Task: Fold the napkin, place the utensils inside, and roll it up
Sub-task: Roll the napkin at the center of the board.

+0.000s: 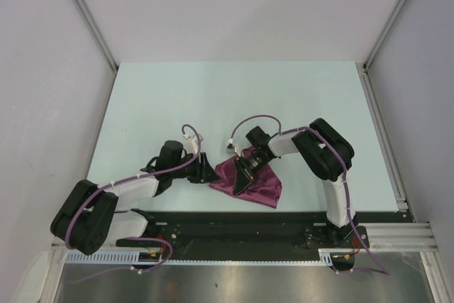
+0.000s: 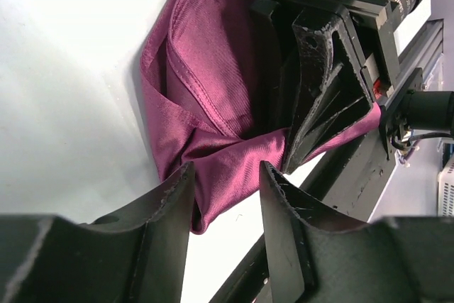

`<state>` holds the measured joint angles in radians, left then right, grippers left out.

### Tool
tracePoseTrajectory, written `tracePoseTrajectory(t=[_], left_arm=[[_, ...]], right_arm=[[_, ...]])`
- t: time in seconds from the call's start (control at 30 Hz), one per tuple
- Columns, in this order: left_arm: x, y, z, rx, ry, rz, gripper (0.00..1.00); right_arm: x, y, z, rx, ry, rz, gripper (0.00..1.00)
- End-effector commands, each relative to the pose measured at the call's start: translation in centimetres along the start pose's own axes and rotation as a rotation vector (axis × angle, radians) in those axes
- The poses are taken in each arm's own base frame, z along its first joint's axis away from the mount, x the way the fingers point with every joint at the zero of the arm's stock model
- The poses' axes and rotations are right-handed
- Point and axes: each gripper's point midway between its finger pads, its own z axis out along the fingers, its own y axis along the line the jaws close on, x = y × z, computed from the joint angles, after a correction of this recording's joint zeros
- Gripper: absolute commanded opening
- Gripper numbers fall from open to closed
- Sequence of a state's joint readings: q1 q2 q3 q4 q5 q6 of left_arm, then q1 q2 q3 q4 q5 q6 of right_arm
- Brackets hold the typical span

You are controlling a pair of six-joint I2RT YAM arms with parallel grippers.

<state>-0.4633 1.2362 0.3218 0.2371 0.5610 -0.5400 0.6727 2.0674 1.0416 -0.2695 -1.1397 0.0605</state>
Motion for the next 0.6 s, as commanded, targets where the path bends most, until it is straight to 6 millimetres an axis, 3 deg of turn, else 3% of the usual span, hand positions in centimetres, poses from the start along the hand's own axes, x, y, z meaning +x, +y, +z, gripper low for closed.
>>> tracePoseTrajectory(t=[0.0,0.37,0.47,0.57], left_arm=[[0.5,-0.4,0.1,0.02,0.016,0.024,0.45],[1.9,-0.1,0.1,-0.001,0.036,-0.01,0.42],[1.9,-0.2,0.2,0.0,0.043,-0.008,0.36],[2.1,-0.1,0.4,0.002,0.059,-0.01,0.19]], right_arm=[[-0.6,-2.1,-0.1,0.067,-0.014,0.002,0.13],[-0.6,-2.7,-0.1,0.076,-0.016,0.015,0.12],[-0.9,-2.7,-0.2,0.09,-0.021,0.008,0.12],[-1.3,-2.6,-0.5,0.11,-0.03,-0.001,0.16]])
